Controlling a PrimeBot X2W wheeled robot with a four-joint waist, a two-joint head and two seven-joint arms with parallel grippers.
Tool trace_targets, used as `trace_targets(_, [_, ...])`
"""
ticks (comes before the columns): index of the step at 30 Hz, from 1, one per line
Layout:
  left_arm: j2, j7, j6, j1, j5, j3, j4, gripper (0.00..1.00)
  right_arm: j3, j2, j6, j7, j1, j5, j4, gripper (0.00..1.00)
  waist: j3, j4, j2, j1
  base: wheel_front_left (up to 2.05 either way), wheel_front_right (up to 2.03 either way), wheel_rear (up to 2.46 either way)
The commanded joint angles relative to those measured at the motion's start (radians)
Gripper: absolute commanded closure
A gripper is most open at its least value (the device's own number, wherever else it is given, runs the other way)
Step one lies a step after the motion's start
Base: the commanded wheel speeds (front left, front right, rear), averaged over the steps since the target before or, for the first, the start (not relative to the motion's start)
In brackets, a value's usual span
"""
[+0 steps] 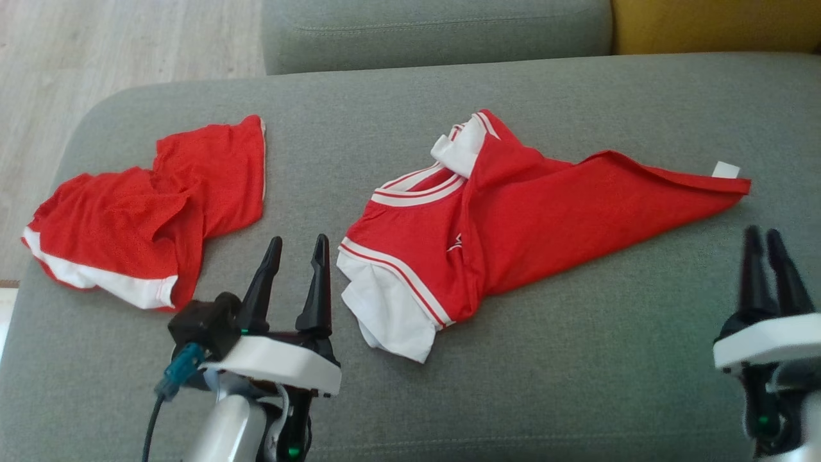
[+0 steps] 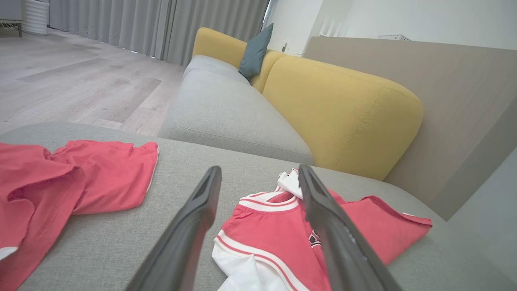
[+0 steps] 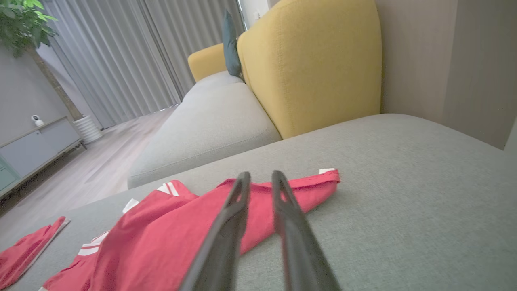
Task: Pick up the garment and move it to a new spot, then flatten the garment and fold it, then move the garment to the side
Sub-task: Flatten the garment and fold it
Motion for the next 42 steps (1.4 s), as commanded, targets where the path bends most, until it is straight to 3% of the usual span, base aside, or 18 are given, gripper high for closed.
trace_targets(1, [0.002,-0.006,-0.005,-0.027,0.011,0.029,-0.027,0.0,0.037,-0.009,-0.001,-0.03,-0.003,0.011,-0.047,0.0,-0.002,0.006,0.0,0.0,0.0,0.0,0.0])
trace_targets(8, [0.002,-0.006,-0.009,-0.011,0.021,0.033,-0.021,0.0,0.175,-0.009,-0.001,-0.134,0.072,-0.034,-0.089,0.0,-0.011,0.029,0.0,0.0,0.0,0.0,0.0])
trace_targets(15, [0.002,-0.006,-0.006,0.009,0.015,0.017,-0.015,0.0,0.292,-0.009,-0.001,-0.216,0.134,-0.182,-0.079,0.0,-0.023,0.056,0.0,0.0,0.0,0.0,0.0])
trace_targets(26, [0.002,-0.006,-0.007,0.008,0.021,0.016,-0.02,0.0,0.278,-0.009,-0.001,-0.239,0.114,-0.227,-0.067,0.0,-0.008,0.083,0.0,0.0,0.0,0.0,0.0])
trace_targets(30, [0.002,-0.006,-0.008,-0.005,0.02,0.008,-0.024,0.0,0.285,-0.009,-0.001,-0.201,0.062,-0.23,-0.062,0.0,0.019,0.097,0.0,0.0,0.0,0.0,0.0])
trace_targets(35, [0.002,-0.006,-0.015,-0.035,0.012,-0.008,-0.02,0.0,0.307,-0.009,-0.001,-0.061,-0.107,-0.182,0.003,0.0,0.071,0.136,0.0,0.0,0.0,0.0,0.0])
trace_targets(42, [0.002,-0.006,-0.021,-0.073,-0.004,-0.044,-0.009,0.0,0.224,-0.009,-0.001,0.143,-0.401,-0.153,0.266,0.0,0.129,0.218,0.0,0.0,0.0,0.0,0.0])
